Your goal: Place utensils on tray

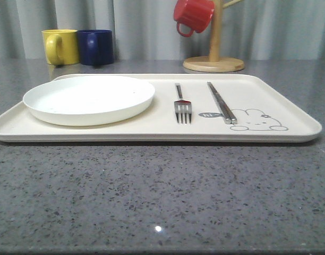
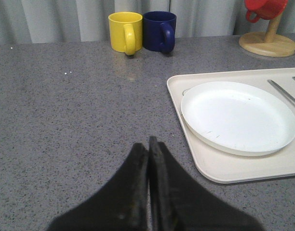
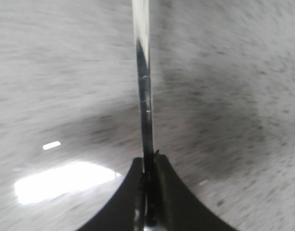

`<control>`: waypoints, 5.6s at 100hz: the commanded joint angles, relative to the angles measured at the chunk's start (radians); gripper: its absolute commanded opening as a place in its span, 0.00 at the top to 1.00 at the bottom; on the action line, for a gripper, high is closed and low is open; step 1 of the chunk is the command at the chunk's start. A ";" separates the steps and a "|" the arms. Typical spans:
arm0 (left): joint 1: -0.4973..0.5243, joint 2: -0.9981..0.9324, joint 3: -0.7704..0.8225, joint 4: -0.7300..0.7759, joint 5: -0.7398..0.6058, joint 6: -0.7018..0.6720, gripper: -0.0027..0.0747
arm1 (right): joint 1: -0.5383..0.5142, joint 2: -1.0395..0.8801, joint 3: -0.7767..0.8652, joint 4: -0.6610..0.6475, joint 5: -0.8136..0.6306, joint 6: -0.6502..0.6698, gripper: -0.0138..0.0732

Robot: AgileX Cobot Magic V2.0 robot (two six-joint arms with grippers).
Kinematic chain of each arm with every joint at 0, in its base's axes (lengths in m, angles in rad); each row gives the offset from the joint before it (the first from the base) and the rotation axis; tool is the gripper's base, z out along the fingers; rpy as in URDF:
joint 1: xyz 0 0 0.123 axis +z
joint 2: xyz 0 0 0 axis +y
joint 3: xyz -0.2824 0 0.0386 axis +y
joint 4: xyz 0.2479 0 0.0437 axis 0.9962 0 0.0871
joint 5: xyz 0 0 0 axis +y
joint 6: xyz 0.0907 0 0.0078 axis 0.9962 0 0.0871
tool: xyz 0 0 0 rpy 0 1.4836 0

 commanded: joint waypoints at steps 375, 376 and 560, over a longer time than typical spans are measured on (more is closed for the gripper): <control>-0.010 0.011 -0.024 0.000 -0.076 -0.008 0.99 | 0.189 -1.730 1.404 -0.034 -0.923 -0.028 0.91; -0.010 0.011 -0.024 0.000 -0.076 -0.008 0.99 | 0.189 -1.730 1.404 -0.034 -0.930 -0.028 0.91; 0.162 -0.262 0.608 0.053 -0.709 -0.014 0.99 | 0.189 -1.729 1.403 -0.034 -0.986 -0.028 0.91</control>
